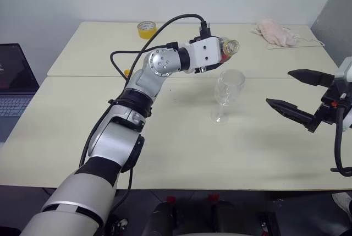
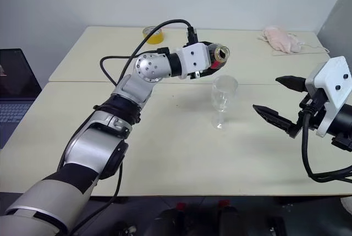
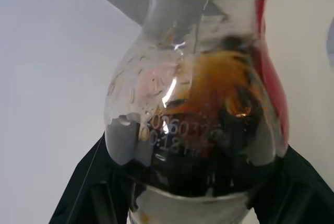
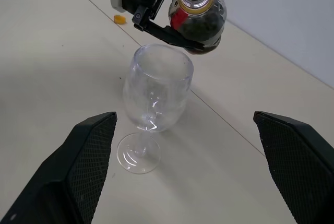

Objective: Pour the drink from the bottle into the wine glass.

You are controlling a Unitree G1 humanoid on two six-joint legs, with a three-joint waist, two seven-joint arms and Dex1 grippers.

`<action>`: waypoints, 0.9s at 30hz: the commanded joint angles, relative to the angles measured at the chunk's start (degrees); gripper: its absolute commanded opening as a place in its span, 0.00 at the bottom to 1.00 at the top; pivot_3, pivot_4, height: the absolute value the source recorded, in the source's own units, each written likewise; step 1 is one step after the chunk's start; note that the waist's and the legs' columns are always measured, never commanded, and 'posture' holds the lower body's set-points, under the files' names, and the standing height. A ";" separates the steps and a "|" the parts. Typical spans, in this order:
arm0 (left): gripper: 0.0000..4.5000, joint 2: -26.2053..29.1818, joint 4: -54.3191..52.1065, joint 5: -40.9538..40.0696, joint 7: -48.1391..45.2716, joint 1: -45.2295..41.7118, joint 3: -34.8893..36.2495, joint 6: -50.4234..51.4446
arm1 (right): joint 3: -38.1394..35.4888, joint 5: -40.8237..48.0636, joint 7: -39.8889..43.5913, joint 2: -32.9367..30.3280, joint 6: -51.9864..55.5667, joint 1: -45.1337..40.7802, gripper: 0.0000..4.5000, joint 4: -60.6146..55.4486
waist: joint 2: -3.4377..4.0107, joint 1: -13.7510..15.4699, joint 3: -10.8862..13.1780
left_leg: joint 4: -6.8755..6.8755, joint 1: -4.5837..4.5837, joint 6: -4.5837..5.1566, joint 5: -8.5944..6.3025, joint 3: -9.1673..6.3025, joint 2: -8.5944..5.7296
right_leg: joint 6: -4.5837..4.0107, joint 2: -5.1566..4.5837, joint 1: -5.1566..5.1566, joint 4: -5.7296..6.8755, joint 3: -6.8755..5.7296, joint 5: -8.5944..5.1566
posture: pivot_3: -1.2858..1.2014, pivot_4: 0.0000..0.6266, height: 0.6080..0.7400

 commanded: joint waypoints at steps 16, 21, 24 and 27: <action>0.61 0.90 3.07 6.52 5.53 -4.36 -2.24 -8.18 | -1.07 1.85 -2.81 0.17 -1.38 0.41 1.00 -1.87 | 0.00 -0.04 0.00 | 0.01 0.00 0.01 0.00 0.00 -0.01 | 0.00 0.00 0.00 0.05 0.00 0.00 | 0.52 0.24 1.00; 0.61 1.44 3.37 8.73 7.54 -4.78 -3.06 -9.99 | -1.50 2.16 -3.09 -0.07 -1.37 0.96 1.00 -2.08 | 0.00 -0.03 0.00 | 0.02 0.00 0.01 0.00 0.00 -0.01 | 0.00 0.00 0.00 0.07 0.00 0.00 | 0.52 0.24 1.00; 0.61 1.55 3.94 9.62 8.60 -5.14 -3.40 -10.60 | -1.46 2.15 -3.14 -0.13 -1.40 0.98 1.00 -2.03 | 0.00 -0.04 0.00 | 0.02 0.00 0.01 0.00 0.00 -0.01 | 0.00 0.00 0.00 0.08 0.00 0.00 | 0.52 0.24 1.00; 0.61 1.88 4.66 11.21 10.36 -5.50 -4.01 -11.53 | -1.49 2.03 -3.17 -0.19 -1.37 1.04 1.00 -1.97 | 0.00 -0.05 0.00 | 0.03 0.00 0.01 0.00 0.01 -0.02 | 0.01 0.00 0.00 0.10 0.00 0.00 | 0.52 0.24 1.00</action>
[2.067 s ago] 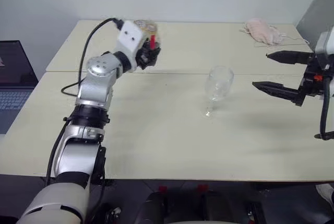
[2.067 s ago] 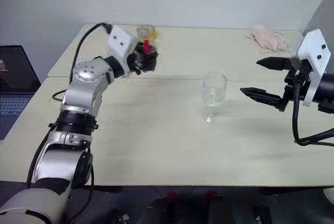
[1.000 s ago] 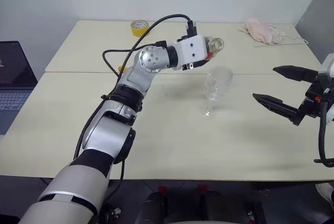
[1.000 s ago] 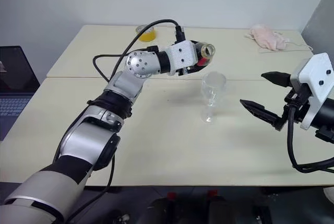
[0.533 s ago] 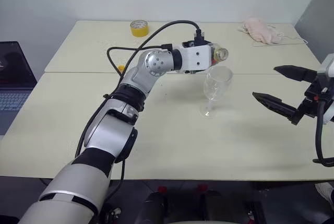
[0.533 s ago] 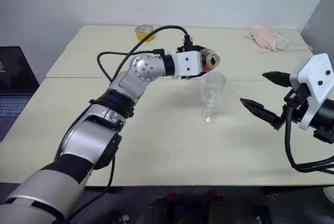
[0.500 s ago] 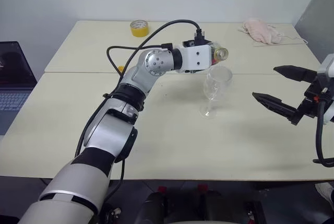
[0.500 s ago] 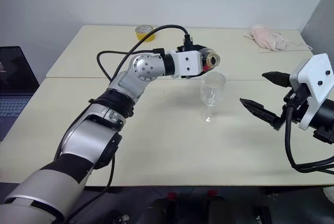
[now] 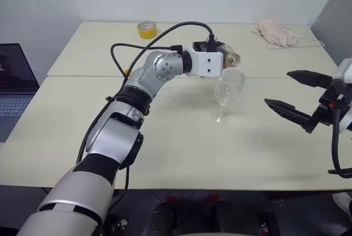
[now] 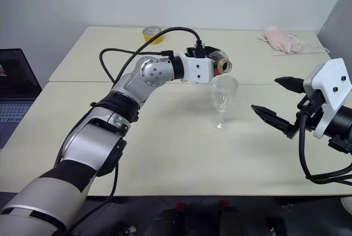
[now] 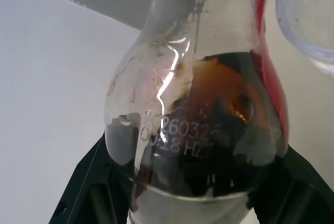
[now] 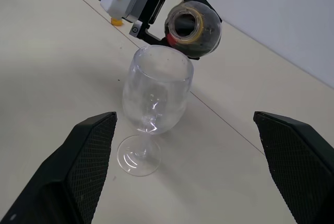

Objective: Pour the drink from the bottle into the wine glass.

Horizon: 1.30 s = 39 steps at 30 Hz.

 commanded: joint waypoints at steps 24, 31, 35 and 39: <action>0.61 2.67 1.68 10.01 14.66 -5.28 -4.08 -6.65 | -0.17 -0.82 -0.89 -0.89 -1.95 0.18 1.00 -0.46 | 0.00 0.00 0.00 | 0.03 0.00 0.01 0.00 0.03 -0.01 | 0.02 -0.01 -0.04 0.22 0.02 -0.01 | 0.52 0.24 1.00; 0.61 3.81 1.40 12.73 18.51 -5.92 -5.55 -8.04 | 0.22 -1.12 -1.05 -0.73 -2.26 0.54 1.00 -0.78 | 0.00 0.00 0.00 | 0.03 0.01 0.00 0.00 0.03 -0.02 | 0.02 -0.01 -0.04 0.23 0.02 -0.01 | 0.52 0.24 1.00; 0.61 4.29 1.44 14.58 20.99 -6.33 -6.51 -8.52 | 0.50 -1.12 -1.17 -0.80 -2.51 0.48 1.00 -0.81 | 0.00 0.01 0.00 | 0.03 0.01 0.01 0.00 0.02 -0.02 | 0.02 -0.01 -0.05 0.26 0.03 -0.01 | 0.52 0.24 1.00; 0.61 4.23 1.99 15.30 22.65 -6.81 -6.80 -8.48 | 0.75 -1.29 -1.25 -0.90 -2.67 0.35 1.00 -0.69 | 0.00 0.01 0.00 | 0.04 0.01 0.01 0.00 0.03 -0.03 | 0.03 -0.02 -0.05 0.28 0.03 -0.02 | 0.52 0.24 1.00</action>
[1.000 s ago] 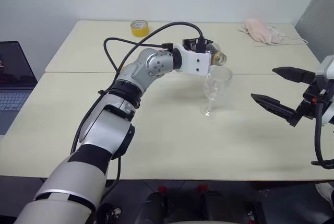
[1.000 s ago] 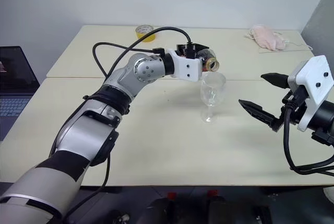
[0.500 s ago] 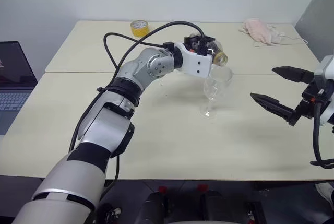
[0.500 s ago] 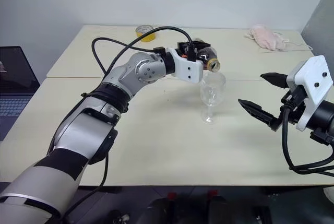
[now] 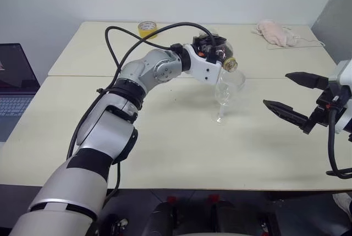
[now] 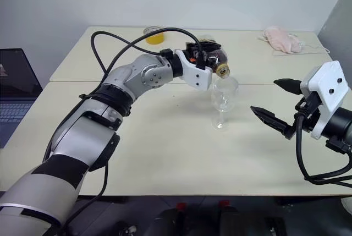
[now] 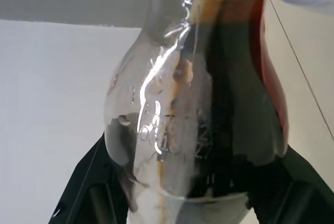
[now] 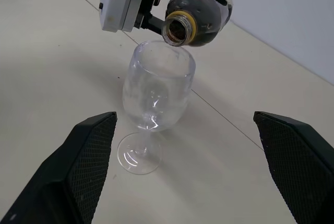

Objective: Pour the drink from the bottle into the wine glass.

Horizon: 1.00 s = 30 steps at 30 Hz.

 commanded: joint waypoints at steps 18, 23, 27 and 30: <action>0.61 0.92 -0.02 2.79 6.48 -4.61 -1.35 -0.98 | 0.10 -1.04 -0.70 -0.61 -1.74 -1.45 1.00 -0.45 | 0.00 0.00 0.00 | 0.00 0.00 0.00 0.00 0.01 0.00 | 0.01 0.00 -0.01 0.01 0.01 -0.01 | 0.52 0.24 1.00; 0.61 1.14 0.12 3.27 7.48 -4.88 -1.58 -1.50 | 0.07 -0.96 -0.73 -0.58 -1.75 -1.50 1.00 -0.51 | 0.00 -0.01 0.00 | 0.00 0.00 0.00 0.00 0.01 0.00 | 0.01 0.00 -0.01 0.02 0.01 -0.01 | 0.52 0.24 1.00; 0.61 1.33 0.13 3.55 8.27 -5.20 -1.68 -1.52 | 0.19 -0.91 -0.79 -0.55 -1.78 -1.65 1.00 -0.48 | 0.00 0.00 0.00 | 0.00 0.00 0.00 0.00 0.01 0.00 | 0.01 0.00 -0.01 0.02 0.01 -0.01 | 0.52 0.24 1.00; 0.61 1.43 0.18 3.97 8.80 -5.28 -1.81 -1.53 | 0.24 -0.95 -0.74 -0.57 -1.82 -1.66 1.00 -0.37 | 0.00 0.00 0.00 | 0.00 0.00 0.00 0.00 0.01 0.00 | 0.01 0.00 -0.01 0.03 0.01 -0.01 | 0.52 0.24 1.00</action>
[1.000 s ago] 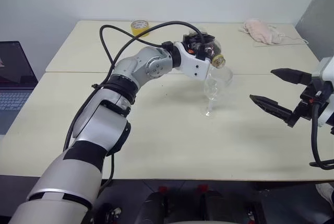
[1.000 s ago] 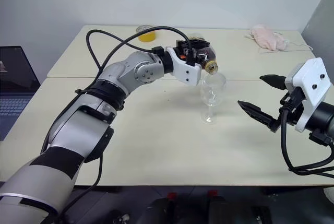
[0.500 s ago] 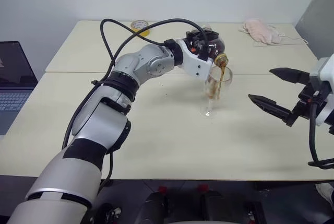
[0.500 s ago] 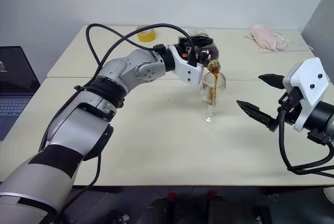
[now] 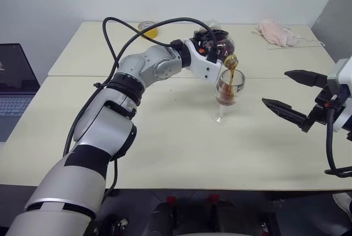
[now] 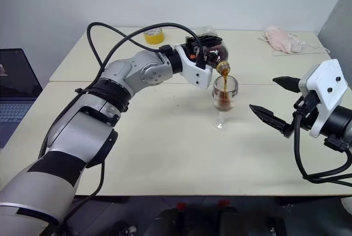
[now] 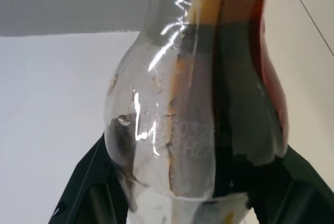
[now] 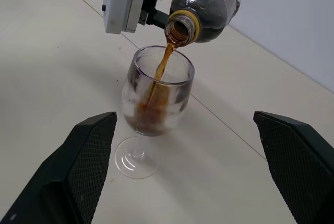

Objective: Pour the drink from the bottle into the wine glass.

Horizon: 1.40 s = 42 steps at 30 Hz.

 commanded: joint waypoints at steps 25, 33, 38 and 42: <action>0.61 1.57 -0.50 2.33 4.89 -3.75 -1.55 -1.08 | -0.14 -0.54 -0.31 -0.43 -1.52 -0.98 1.00 -0.11 | 0.00 -0.01 0.00 | 0.00 0.00 0.00 0.00 0.00 0.00 | 0.01 -0.01 -0.01 0.20 0.01 -0.01 | 0.52 0.24 1.00; 0.61 1.88 0.19 3.21 6.11 -4.21 -2.21 -1.33 | -0.31 -0.52 -0.34 -0.35 -1.49 -0.75 1.00 -0.38 | 0.00 -0.01 0.00 | 0.01 0.00 0.00 0.00 0.01 -0.01 | 0.01 -0.01 -0.01 0.22 0.01 -0.01 | 0.52 0.24 1.00; 0.61 1.86 0.46 3.48 6.53 -4.24 -2.41 -1.04 | -0.34 -0.38 -0.23 -0.36 -1.50 -0.82 1.00 -0.31 | 0.00 -0.01 0.00 | 0.01 0.00 0.00 0.00 0.01 -0.01 | 0.01 -0.01 -0.02 0.24 0.01 -0.01 | 0.52 0.24 1.00; 0.61 1.92 0.54 3.53 6.58 -4.21 -2.44 -1.04 | -0.23 -0.43 -0.07 -0.56 -1.54 -1.04 1.00 -0.08 | 0.00 -0.01 0.00 | 0.01 0.00 0.00 0.00 0.00 -0.01 | 0.02 -0.01 -0.02 0.24 0.01 -0.01 | 0.52 0.24 1.00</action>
